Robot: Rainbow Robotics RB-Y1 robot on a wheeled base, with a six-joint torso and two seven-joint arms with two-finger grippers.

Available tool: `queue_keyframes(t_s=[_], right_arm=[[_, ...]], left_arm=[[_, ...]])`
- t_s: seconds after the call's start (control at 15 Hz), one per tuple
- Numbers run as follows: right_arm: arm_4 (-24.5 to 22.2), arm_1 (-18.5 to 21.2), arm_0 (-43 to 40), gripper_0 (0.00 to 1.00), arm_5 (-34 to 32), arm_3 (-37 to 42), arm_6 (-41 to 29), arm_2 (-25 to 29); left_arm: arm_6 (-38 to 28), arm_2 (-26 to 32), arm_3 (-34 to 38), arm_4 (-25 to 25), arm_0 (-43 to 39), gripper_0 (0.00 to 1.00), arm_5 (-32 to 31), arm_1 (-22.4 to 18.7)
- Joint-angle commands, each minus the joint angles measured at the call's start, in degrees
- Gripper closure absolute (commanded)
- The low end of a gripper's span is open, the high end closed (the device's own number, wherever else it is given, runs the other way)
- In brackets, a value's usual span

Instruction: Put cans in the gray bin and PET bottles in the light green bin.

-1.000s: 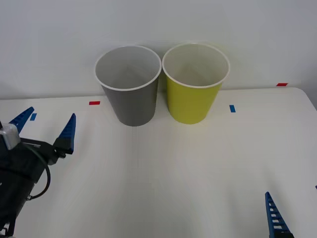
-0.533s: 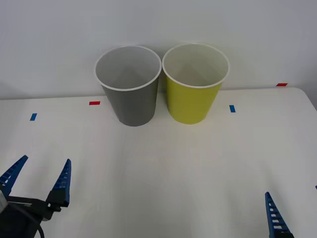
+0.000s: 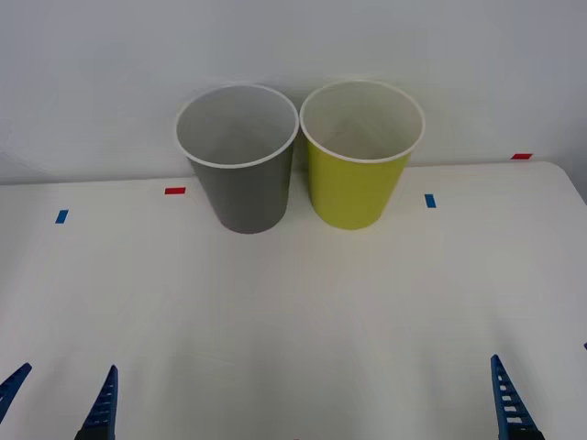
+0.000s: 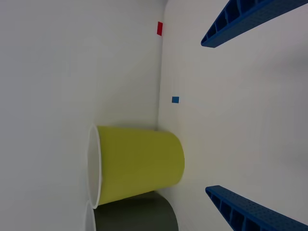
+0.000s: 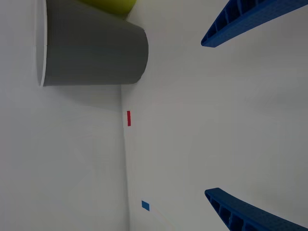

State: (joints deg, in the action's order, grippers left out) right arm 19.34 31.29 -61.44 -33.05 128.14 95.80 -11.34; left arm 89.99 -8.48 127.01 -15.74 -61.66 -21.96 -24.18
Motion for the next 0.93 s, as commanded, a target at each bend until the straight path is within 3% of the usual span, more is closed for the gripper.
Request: queue_keyframes(t_s=[0.07, 0.27, 0.93], right_arm=[[0.00, 0.00, 0.00, 0.00, 0.00, 0.00, 0.00, 0.00], [0.00, 0.00, 0.00, 0.00, 0.00, 0.00, 0.00, 0.00], [0.00, 0.00, 0.00, 0.00, 0.00, 0.00, 0.00, 0.00]], left_arm=[[0.53, -0.40, -0.01, 0.54, -3.29, 0.00, -3.61, 0.36], [0.62, -1.54, -0.01, 0.80, -7.78, 0.00, -7.74, 0.53], [0.53, -2.16, -0.01, 0.80, -9.01, 0.00, -7.92, 0.71]])
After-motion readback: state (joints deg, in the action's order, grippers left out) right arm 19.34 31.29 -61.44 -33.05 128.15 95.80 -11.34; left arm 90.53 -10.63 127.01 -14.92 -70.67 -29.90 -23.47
